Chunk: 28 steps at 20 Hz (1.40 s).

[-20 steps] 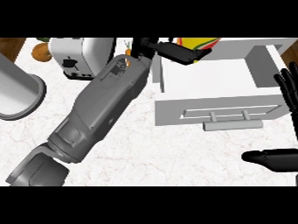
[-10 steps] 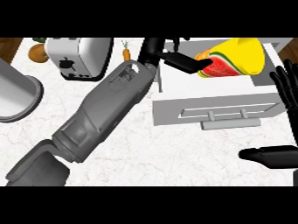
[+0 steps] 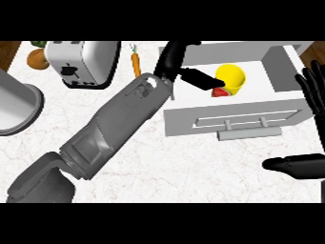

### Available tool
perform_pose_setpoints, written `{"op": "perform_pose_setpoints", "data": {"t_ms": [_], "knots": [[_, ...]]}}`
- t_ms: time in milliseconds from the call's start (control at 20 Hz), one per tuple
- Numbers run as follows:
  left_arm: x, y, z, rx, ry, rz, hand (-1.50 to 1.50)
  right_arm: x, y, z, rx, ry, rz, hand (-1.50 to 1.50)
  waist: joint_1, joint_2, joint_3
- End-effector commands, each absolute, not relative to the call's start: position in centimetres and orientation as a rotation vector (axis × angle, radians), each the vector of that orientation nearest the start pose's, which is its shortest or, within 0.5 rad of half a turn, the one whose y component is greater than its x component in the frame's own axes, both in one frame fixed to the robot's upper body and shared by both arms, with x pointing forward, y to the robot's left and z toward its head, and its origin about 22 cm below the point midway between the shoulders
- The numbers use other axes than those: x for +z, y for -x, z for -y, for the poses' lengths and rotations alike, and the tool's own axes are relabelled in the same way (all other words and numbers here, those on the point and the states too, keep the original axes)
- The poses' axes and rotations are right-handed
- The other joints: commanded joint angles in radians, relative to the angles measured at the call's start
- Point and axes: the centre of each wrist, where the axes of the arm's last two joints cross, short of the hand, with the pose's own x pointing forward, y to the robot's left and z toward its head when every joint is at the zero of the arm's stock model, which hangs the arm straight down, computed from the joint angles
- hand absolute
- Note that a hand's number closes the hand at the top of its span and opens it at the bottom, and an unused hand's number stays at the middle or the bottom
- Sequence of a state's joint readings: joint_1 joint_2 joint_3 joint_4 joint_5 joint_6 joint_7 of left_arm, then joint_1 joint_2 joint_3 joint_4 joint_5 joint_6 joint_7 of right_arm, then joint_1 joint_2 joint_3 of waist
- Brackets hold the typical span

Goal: Pick up the cup, place it into the drawer and close the drawer

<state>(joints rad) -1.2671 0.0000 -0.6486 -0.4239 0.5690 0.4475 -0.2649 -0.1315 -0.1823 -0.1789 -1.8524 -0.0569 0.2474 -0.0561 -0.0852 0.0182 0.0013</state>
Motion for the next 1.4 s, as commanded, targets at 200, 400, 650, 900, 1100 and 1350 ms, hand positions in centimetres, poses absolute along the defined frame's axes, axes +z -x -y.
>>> {"op": "perform_pose_setpoints", "data": {"t_ms": [200, 400, 650, 900, 1100, 1350], "knots": [[11.9, -41.2, -0.1, -0.382, 0.002, 1.92, -1.5, 11.8, -24.3, 29.0, 0.237, -0.183, 2.048, -1.5, -0.003, -0.004, 0.0], [14.2, -41.1, 0.8, -0.298, 0.128, 1.966, -1.5, 12.2, -23.9, 28.7, 0.302, -0.235, 2.02, 1.5, 0.028, -0.01, -0.001], [15.5, -41.4, 0.9, -0.265, 0.125, 1.96, -1.5, 14.3, -23.1, 30.5, 0.533, -0.08, 2.002, 1.5, 0.063, -0.017, -0.001], [17.7, -42.2, -1.3, -0.171, 0.145, 1.95, -1.5, 14.2, -21.7, 28.7, 0.655, -0.051, 1.933, 1.5, 0.082, -0.022, -0.002], [15.5, -42.2, -5.8, -0.132, 0.128, 1.959, -1.5, 12.5, -20.9, 29.1, 0.726, 0.061, 1.882, 1.5, 0.098, -0.025, -0.001], [15.0, -40.7, -9.2, -0.105, 0.145, 1.926, -1.5, 11.6, -21.3, 27.4, 0.711, 0.207, 1.864, 1.5, 0.109, -0.027, -0.001]]}}
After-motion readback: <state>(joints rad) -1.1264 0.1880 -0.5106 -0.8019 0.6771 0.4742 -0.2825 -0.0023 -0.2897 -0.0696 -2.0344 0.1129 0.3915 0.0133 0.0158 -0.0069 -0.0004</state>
